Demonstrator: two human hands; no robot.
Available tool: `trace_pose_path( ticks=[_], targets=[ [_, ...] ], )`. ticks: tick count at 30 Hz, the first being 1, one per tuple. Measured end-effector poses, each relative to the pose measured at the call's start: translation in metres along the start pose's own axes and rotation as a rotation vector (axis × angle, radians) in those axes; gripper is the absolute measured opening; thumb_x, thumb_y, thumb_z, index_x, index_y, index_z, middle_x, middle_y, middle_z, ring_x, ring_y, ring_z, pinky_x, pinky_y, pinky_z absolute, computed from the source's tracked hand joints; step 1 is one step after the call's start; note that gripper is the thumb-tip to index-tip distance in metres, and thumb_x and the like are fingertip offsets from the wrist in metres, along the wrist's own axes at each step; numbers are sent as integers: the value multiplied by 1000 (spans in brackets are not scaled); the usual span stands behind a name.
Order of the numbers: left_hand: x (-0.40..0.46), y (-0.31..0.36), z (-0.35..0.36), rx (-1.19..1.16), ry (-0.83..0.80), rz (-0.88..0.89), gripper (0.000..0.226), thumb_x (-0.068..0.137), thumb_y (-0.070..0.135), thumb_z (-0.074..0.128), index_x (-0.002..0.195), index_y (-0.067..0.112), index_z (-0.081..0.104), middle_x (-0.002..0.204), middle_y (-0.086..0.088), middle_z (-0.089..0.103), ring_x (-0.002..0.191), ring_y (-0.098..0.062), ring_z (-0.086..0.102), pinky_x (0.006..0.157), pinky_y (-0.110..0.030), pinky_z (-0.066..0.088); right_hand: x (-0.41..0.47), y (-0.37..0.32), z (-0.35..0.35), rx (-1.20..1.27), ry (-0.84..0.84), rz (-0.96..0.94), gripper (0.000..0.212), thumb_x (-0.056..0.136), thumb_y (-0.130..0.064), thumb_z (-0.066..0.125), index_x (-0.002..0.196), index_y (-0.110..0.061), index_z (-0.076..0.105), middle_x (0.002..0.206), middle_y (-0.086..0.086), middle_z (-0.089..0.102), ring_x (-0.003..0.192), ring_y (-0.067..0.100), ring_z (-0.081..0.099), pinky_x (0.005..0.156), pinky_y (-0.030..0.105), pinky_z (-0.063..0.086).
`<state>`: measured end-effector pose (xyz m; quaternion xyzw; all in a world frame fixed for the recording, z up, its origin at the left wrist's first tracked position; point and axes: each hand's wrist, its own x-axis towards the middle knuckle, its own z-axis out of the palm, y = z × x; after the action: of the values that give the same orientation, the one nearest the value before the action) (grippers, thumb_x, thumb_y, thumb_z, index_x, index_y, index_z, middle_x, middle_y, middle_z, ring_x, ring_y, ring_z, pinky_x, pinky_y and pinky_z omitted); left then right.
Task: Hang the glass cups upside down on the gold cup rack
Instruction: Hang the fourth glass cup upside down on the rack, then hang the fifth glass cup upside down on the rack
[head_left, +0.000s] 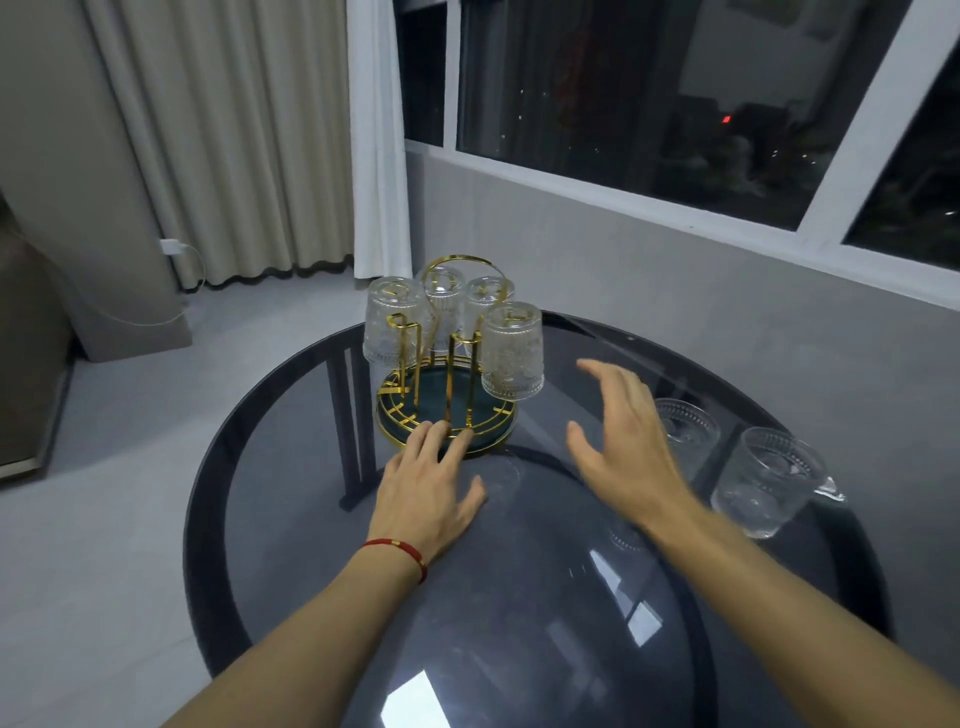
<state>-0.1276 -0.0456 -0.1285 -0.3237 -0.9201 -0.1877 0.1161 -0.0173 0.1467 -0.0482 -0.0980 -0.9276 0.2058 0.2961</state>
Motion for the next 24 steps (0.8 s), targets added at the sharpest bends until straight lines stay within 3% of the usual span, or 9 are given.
trace_pose_path(
  ticks=[3,8,10,13,16,18,20,22,24],
  targets=[
    [-3,5,-2,51,-38,4,60,101,47,40,155,20,32,158,-9,36,150,-27,22,113,-50,38,-34,19,-18,-25,51,34,57,87,-4,67,143,-12,54,140,7,56,131,26,50,108,26,31],
    [-5,39,-15,11,-54,42,59,97,46,47,150,22,39,157,-9,37,146,-28,27,111,-53,36,-49,52,-56,-128,331,260,59,76,-3,74,133,-9,60,140,18,54,128,40,46,113,49,34],
    [-7,56,-19,-52,-61,77,57,95,41,53,148,22,43,154,-9,39,144,-28,30,110,-52,38,-52,65,-69,-86,376,468,76,77,-8,76,147,-7,47,153,26,37,139,45,34,117,52,28],
    [-14,78,-23,-121,-74,100,56,95,37,56,148,21,42,153,-10,40,142,-28,31,110,-50,40,-62,85,-77,92,287,723,118,79,-18,83,165,-12,3,167,27,16,149,46,27,115,52,33],
    [-22,92,-27,-165,-68,140,55,96,36,55,147,22,43,148,-8,45,138,-26,35,110,-48,41,-70,100,-71,241,157,857,131,83,-31,86,164,-16,-15,169,24,26,150,43,37,115,51,37],
    [-26,97,-30,-205,-55,175,53,95,35,56,145,22,45,143,-7,49,135,-25,39,109,-44,42,-68,107,-67,276,175,878,126,83,-34,86,165,-13,-6,168,23,31,150,42,38,117,50,36],
    [-31,103,-32,-234,-41,202,53,95,33,57,145,21,46,140,-7,52,133,-25,41,109,-40,41,-66,114,-69,259,191,893,112,79,-40,88,163,-11,18,164,20,35,145,39,44,111,48,41],
    [-35,107,-34,-268,-35,204,52,95,32,57,145,20,46,140,-6,53,133,-23,42,109,-36,39,-68,115,-70,200,184,918,92,72,-50,89,144,-13,45,150,14,47,129,34,54,95,44,47],
    [-36,110,-39,-322,-32,188,53,95,31,58,145,20,46,141,-4,54,133,-21,42,110,-33,36,-71,106,-71,197,284,886,74,65,-54,87,118,-21,46,133,11,55,111,30,56,82,39,44]
  ],
)
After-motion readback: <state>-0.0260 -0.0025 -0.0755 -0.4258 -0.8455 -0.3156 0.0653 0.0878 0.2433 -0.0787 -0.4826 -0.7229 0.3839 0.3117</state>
